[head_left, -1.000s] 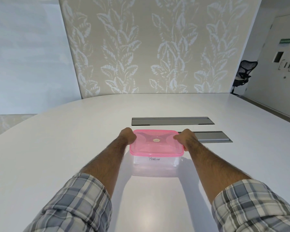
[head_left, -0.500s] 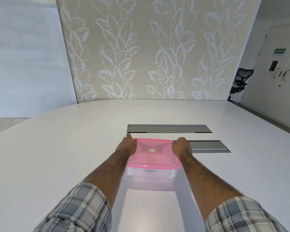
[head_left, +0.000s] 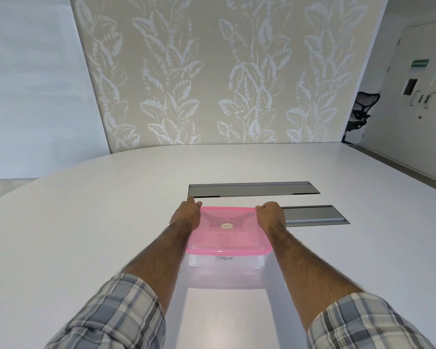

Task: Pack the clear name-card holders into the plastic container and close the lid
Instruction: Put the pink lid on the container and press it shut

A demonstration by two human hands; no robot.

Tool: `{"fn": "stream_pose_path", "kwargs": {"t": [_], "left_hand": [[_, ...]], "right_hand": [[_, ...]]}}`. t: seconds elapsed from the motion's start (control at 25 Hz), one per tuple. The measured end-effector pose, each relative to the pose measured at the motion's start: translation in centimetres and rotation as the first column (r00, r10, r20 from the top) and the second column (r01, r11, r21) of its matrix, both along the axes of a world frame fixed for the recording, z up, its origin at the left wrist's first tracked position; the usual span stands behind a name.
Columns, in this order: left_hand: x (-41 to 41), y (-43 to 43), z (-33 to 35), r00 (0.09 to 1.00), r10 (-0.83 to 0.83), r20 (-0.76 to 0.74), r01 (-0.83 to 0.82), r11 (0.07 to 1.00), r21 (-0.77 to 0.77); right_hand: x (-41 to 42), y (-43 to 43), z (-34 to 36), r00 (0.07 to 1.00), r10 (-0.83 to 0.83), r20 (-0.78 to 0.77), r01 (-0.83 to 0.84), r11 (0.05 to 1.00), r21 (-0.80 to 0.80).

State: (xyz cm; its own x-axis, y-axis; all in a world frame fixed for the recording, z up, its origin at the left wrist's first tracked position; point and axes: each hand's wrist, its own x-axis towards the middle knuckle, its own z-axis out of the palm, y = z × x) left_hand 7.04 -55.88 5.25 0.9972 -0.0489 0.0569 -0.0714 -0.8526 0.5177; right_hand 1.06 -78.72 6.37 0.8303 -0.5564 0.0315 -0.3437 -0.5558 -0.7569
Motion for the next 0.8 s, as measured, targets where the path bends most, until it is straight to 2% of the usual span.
{"fn": "stream_pose_path", "kwargs": {"t": [0.4, 0.64, 0.8], "left_hand": [[0.6, -0.2, -0.3, 0.999, 0.039, 0.010, -0.040, 0.998, 0.049], [0.7, -0.1, -0.5, 0.999, 0.045, -0.014, -0.043, 0.995, 0.090], [-0.1, -0.3, -0.1, 0.996, 0.063, 0.070, -0.068, 0.995, 0.075]], "right_hand": [[1.0, 0.1, -0.8, 1.000, -0.003, 0.002, 0.003, 0.997, -0.075], [1.5, -0.4, -1.2, 1.000, 0.007, -0.019, -0.007, 0.999, -0.049], [1.8, -0.5, -1.4, 1.000, 0.008, -0.018, -0.008, 0.999, -0.033]]}}
